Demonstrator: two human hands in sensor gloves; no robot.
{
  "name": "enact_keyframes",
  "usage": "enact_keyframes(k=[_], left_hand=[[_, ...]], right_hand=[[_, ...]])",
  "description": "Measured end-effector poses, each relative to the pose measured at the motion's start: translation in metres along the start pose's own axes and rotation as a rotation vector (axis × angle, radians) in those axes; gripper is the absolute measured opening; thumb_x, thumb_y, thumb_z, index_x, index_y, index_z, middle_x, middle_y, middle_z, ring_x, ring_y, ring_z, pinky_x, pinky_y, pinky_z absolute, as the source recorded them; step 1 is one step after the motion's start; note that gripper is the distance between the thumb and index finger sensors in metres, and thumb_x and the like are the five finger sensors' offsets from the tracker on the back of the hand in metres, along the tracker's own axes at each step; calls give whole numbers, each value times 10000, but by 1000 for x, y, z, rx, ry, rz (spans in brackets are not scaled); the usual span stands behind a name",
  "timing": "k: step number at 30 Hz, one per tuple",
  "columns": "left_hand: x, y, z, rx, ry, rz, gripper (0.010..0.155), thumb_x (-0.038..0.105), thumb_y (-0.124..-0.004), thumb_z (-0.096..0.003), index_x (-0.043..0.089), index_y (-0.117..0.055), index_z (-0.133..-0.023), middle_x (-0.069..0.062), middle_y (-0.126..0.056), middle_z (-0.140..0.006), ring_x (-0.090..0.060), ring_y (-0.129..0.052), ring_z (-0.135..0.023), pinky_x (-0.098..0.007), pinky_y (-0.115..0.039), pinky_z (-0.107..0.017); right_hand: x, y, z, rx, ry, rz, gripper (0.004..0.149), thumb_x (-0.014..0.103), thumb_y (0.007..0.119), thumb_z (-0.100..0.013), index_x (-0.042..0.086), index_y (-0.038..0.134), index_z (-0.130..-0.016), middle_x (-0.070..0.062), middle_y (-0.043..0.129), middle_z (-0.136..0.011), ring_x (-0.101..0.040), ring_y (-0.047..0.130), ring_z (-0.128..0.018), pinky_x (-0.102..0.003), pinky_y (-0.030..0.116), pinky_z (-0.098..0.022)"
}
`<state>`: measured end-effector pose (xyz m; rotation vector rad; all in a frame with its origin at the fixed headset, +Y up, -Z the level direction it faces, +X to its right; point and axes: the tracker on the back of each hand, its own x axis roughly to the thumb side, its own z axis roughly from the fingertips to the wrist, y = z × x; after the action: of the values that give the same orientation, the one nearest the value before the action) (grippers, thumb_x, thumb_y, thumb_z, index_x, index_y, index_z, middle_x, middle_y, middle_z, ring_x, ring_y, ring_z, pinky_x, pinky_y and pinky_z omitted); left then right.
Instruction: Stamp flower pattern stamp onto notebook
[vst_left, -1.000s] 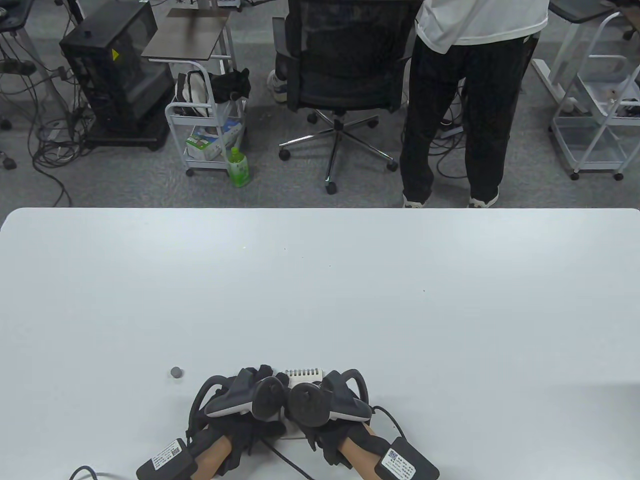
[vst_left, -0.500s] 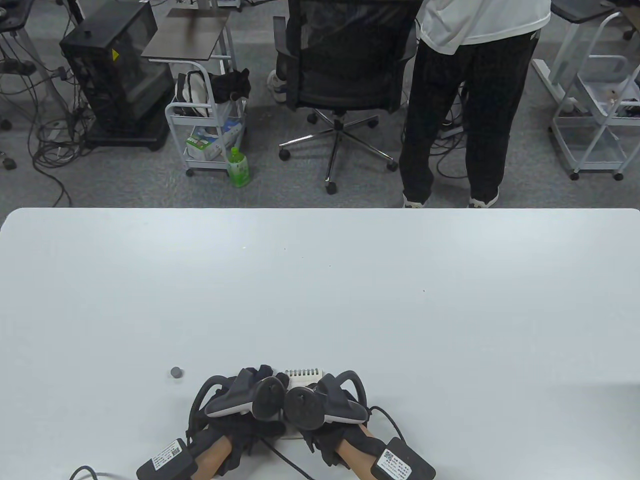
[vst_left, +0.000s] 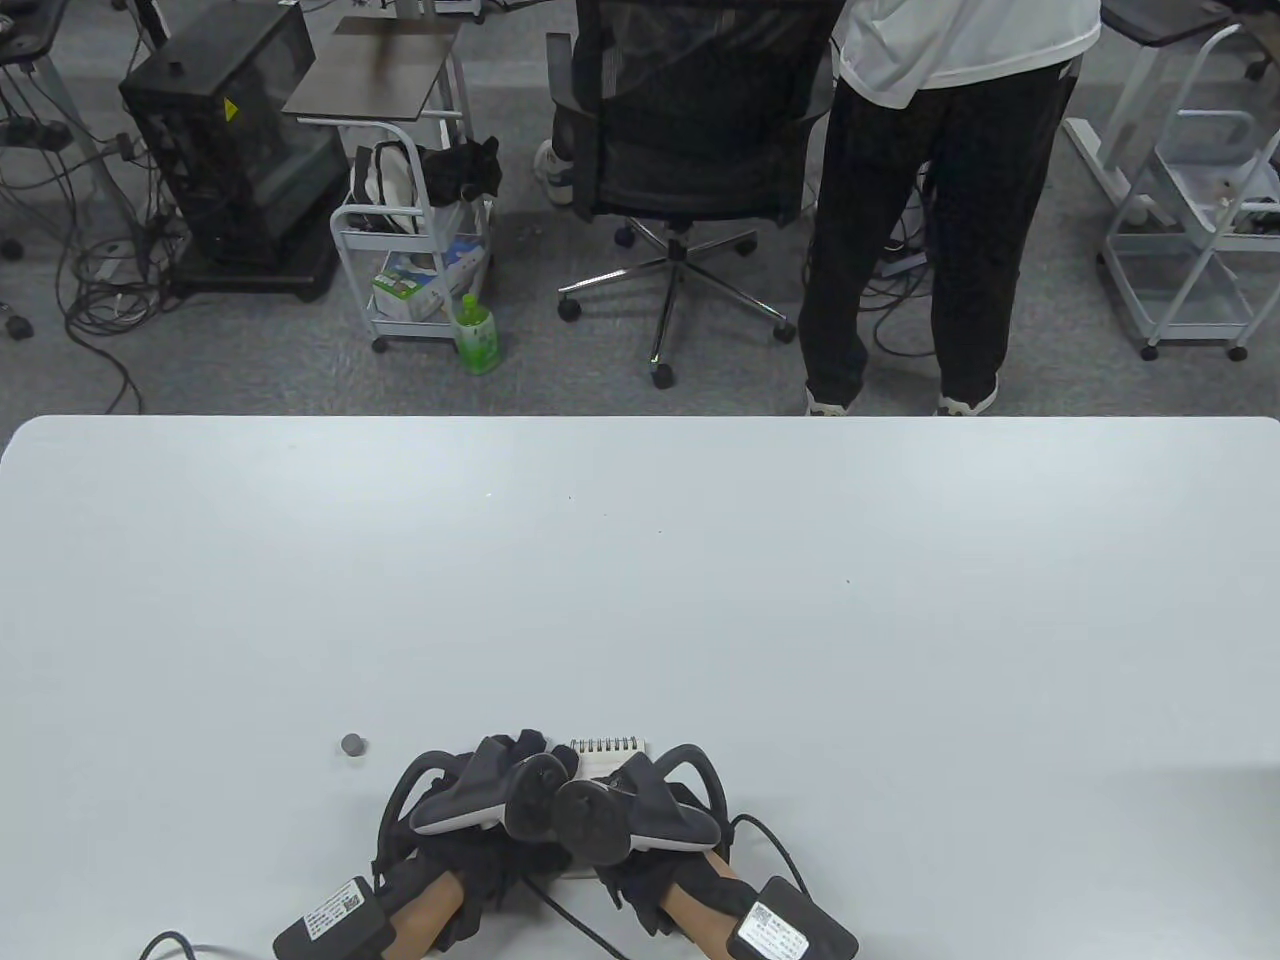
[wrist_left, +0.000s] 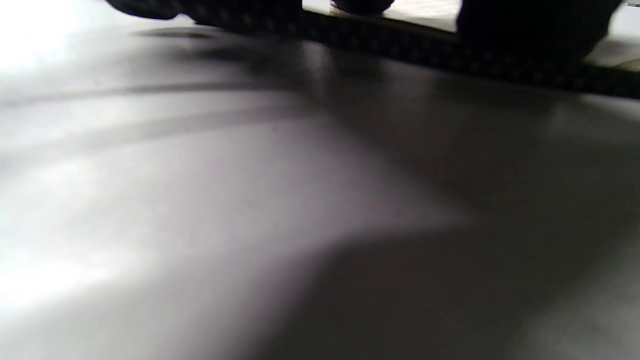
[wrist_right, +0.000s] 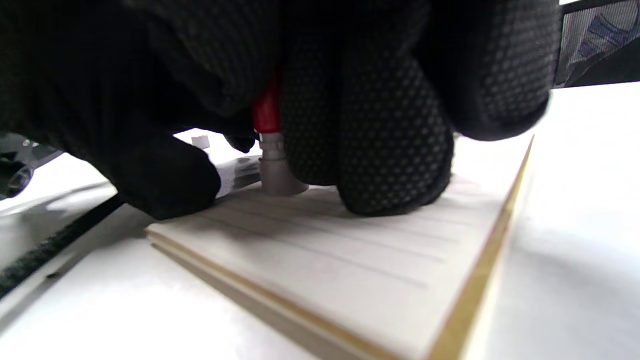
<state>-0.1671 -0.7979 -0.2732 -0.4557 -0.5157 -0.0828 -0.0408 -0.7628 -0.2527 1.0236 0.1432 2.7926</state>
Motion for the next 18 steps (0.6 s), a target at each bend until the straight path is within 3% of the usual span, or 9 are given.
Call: enact_keyframes(k=[18], left_hand=[[0, -1, 0, -4, -1, -9, 893, 627, -658, -361, 224, -301, -1073, -185, -258, -1123, -484, -349, -988, -652, -428, -663]], right_hand=[[-1, 4, -1, 4, 5, -23, 464, 253, 813, -404, 146, 819, -856, -205, 923, -634, -335, 1054, -413, -493, 852, -406]])
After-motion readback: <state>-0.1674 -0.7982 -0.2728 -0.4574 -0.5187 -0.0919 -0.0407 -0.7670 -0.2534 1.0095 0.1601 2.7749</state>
